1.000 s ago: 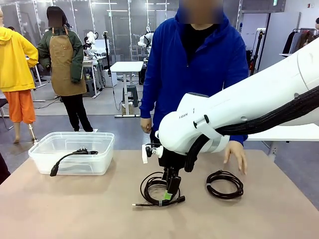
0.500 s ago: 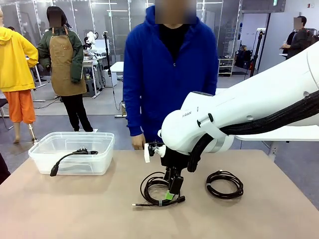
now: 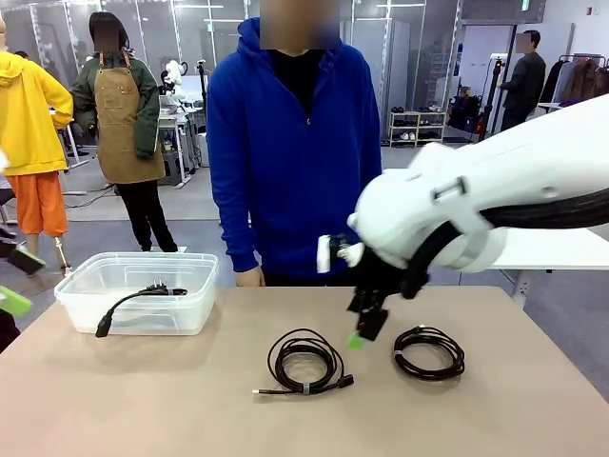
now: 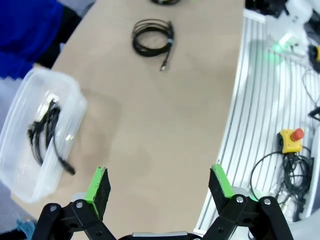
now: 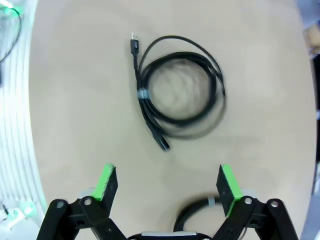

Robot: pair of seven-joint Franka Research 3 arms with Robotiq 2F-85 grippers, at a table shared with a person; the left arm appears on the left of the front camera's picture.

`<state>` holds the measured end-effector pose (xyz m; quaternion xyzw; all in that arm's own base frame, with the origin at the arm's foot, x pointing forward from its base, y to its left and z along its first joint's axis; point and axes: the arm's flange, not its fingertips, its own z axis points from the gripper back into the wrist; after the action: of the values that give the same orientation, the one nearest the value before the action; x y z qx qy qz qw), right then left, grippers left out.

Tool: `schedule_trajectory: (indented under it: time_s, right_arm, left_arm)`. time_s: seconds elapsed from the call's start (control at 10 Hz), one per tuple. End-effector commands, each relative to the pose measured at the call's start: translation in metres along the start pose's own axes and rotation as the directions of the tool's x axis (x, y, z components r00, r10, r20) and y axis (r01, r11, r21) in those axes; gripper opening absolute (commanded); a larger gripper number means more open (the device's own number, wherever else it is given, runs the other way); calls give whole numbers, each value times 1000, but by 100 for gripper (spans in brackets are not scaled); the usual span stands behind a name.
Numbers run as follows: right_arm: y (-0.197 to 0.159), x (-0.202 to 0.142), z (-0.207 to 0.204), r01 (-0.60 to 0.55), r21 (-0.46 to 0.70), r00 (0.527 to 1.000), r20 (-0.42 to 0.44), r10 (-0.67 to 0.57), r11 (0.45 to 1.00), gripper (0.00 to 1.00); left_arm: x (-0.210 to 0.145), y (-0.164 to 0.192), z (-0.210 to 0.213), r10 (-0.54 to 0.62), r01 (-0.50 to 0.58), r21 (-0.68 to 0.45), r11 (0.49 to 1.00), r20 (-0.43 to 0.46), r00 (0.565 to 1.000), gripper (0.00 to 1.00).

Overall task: Organize and store the cables.
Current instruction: Place the USB Extension Cable into the Organizing box.

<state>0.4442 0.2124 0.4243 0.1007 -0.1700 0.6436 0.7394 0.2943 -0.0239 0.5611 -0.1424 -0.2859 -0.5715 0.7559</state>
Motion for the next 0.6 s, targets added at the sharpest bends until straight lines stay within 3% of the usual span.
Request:
schedule_trajectory:
  time_s: [0.0,0.2,0.3,0.5]
  right_arm:
    - [5,-84,55,104,-66,993,71,-100,992,100]
    - [18,-186,112,283,-137,947,194,-254,949,100]
    - [24,-238,134,368,-150,908,268,-321,918,100]
    - [56,-349,176,520,-118,780,470,-414,846,100]
  left_arm:
    - [38,-2,-34,-96,92,-83,992,-53,994,100]
    - [74,-13,-73,-157,138,-126,982,-162,974,100]
    - [89,-18,-94,-180,156,-146,977,-168,969,100]
    - [114,-25,-139,-213,184,-124,975,-296,931,100]
